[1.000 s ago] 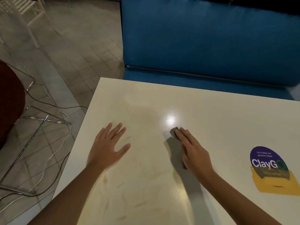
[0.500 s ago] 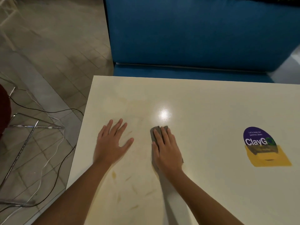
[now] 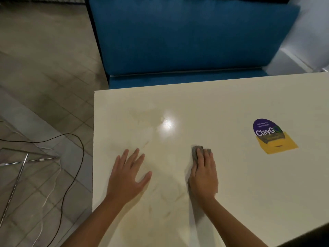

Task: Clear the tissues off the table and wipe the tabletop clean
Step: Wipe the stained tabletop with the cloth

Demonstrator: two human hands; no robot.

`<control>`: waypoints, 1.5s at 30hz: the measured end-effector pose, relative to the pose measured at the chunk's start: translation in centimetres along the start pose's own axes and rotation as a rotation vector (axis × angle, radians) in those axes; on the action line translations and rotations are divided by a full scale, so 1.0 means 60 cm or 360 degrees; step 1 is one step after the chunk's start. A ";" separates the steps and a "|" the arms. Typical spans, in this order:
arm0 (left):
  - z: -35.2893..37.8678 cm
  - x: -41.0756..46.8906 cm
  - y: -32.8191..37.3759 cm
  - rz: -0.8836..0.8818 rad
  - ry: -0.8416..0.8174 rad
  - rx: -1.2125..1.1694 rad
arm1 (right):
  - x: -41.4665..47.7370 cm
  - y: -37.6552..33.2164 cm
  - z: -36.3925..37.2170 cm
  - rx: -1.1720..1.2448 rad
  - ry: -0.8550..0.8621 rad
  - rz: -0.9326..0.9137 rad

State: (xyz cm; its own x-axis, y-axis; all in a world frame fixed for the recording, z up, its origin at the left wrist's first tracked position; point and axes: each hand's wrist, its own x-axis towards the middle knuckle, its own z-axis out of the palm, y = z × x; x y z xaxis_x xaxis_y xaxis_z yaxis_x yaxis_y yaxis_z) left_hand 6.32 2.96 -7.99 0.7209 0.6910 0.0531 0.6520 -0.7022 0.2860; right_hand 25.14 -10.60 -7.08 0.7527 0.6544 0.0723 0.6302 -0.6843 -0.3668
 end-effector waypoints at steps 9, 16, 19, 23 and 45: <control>0.006 -0.015 -0.008 0.0073 -0.0092 0.0133 | -0.035 -0.008 -0.003 -0.0004 -0.0341 -0.0656; 0.009 -0.013 -0.008 0.0102 -0.0043 0.0115 | -0.090 0.074 -0.027 -0.0011 -0.0018 -0.0075; 0.011 -0.013 -0.010 0.0095 -0.0071 0.0161 | -0.115 0.028 -0.014 0.0051 0.0041 0.0040; 0.010 -0.012 -0.009 0.0071 -0.0093 0.0170 | -0.148 -0.043 0.022 0.0164 0.0006 0.0074; -0.013 -0.019 -0.021 0.0106 -0.0180 -0.0113 | -0.153 0.123 -0.077 -0.0137 0.0116 0.0153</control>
State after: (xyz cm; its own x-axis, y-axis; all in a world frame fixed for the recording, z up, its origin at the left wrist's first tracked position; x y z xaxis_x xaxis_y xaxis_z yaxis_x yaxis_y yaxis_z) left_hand 4.46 3.19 -7.65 0.7866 0.6166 -0.0330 0.5864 -0.7291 0.3529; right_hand 23.76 -23.15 -6.14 0.8203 0.5614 0.1090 0.5661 -0.7698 -0.2949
